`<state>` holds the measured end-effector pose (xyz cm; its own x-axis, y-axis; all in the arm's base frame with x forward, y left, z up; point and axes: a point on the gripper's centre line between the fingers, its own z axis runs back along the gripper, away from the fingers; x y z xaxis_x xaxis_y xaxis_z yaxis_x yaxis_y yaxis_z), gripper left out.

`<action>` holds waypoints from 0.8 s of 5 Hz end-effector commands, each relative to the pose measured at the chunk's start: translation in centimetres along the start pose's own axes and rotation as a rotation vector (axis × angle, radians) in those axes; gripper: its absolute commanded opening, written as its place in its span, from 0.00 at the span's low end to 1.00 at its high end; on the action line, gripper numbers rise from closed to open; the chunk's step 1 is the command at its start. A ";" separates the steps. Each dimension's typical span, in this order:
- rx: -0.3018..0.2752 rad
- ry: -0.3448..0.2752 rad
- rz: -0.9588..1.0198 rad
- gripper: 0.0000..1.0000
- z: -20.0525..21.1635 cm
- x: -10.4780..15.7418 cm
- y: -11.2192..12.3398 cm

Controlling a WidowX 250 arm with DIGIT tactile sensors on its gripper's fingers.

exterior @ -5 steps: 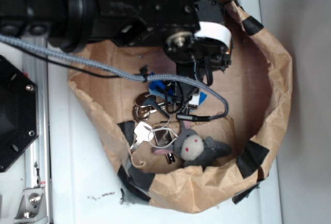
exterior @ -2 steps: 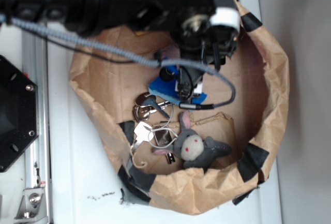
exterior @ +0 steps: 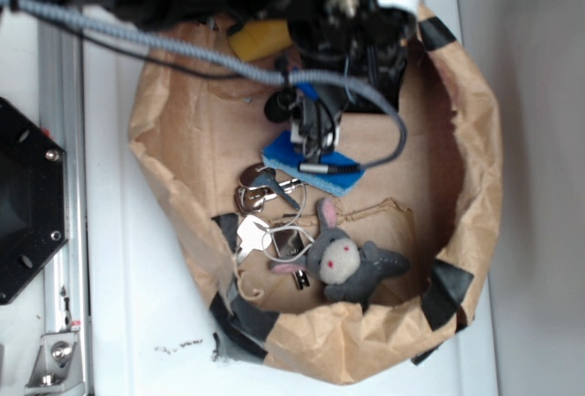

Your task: Grab the black box.

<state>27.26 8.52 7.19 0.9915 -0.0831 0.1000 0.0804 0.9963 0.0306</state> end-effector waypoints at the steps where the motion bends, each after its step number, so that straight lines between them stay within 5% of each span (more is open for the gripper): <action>1: 0.115 -0.117 0.029 1.00 -1.2 1.6 0.9; 2: 0.121 -0.137 0.034 1.00 -2.7 2.9 0.8; 4: 0.023 -0.178 -0.018 1.00 -1.6 3.7 -0.8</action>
<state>29.97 7.41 3.67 0.9747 -0.0853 0.2064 0.0820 0.9963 0.0246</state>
